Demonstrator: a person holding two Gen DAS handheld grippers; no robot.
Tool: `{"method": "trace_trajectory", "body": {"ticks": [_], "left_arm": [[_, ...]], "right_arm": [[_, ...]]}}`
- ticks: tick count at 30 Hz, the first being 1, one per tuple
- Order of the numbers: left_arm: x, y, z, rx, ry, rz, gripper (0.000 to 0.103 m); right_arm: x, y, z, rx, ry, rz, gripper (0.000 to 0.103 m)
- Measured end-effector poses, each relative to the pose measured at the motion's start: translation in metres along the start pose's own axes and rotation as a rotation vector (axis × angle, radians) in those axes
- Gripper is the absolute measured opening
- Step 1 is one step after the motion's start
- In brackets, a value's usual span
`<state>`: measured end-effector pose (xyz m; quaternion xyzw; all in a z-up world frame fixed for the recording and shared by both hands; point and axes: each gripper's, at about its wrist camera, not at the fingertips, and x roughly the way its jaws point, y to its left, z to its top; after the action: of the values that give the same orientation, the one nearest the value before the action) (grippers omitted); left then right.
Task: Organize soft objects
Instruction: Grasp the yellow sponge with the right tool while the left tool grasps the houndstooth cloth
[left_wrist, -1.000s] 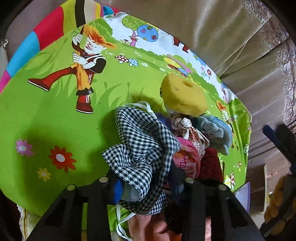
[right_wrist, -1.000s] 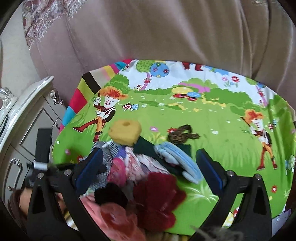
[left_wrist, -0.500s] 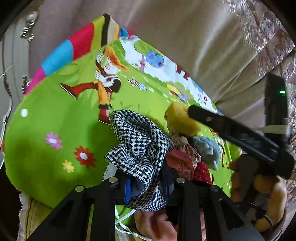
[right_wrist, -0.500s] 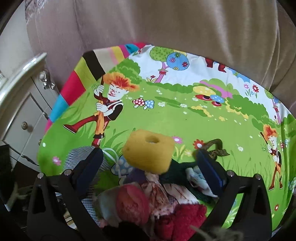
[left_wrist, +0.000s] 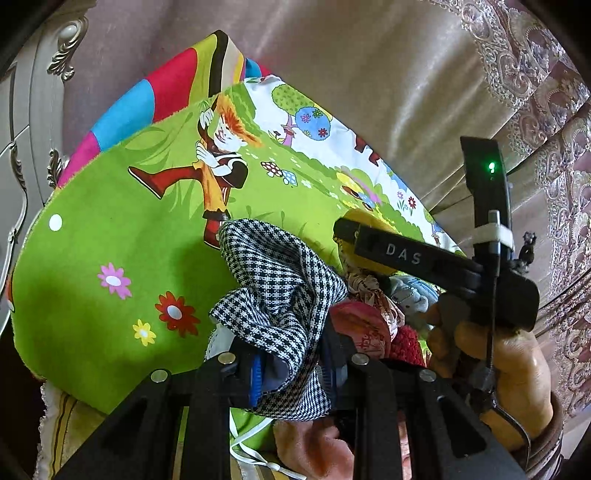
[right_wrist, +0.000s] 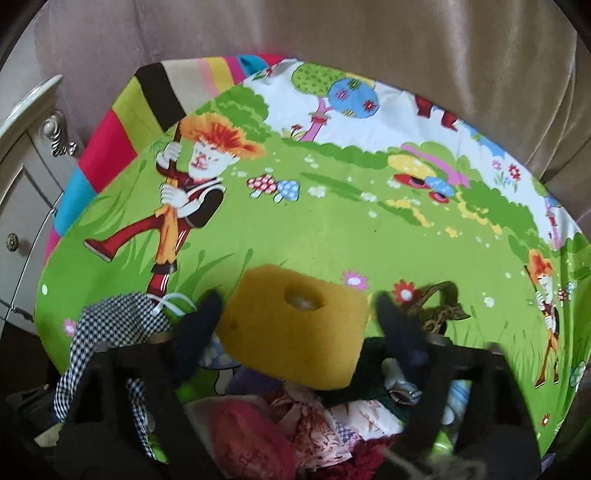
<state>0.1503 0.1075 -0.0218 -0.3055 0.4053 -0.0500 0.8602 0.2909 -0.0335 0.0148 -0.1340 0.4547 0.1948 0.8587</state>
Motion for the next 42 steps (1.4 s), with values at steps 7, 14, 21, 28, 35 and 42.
{"method": "trace_trajectory", "body": {"ticks": [7, 14, 21, 28, 35, 42], "left_arm": [[-0.011, -0.004, -0.002, 0.007, -0.042, 0.011, 0.026], [-0.036, -0.013, -0.006, 0.029, -0.129, 0.011, 0.026], [-0.057, -0.025, -0.015, 0.047, -0.202, -0.021, 0.026], [-0.073, -0.048, -0.033, 0.089, -0.23, -0.068, 0.026], [-0.078, -0.079, -0.054, 0.151, -0.21, -0.102, 0.026], [-0.079, -0.114, -0.075, 0.209, -0.18, -0.131, 0.026]], "right_arm": [[-0.018, -0.008, -0.01, 0.009, -0.059, 0.031, 0.07], [-0.069, -0.029, -0.023, 0.055, -0.176, 0.068, 0.07], [-0.116, -0.037, -0.056, 0.069, -0.24, 0.09, 0.07], [-0.148, -0.059, -0.094, 0.129, -0.266, 0.098, 0.07], [-0.17, -0.089, -0.132, 0.199, -0.265, 0.081, 0.07], [-0.189, -0.118, -0.17, 0.256, -0.265, 0.059, 0.07]]}}
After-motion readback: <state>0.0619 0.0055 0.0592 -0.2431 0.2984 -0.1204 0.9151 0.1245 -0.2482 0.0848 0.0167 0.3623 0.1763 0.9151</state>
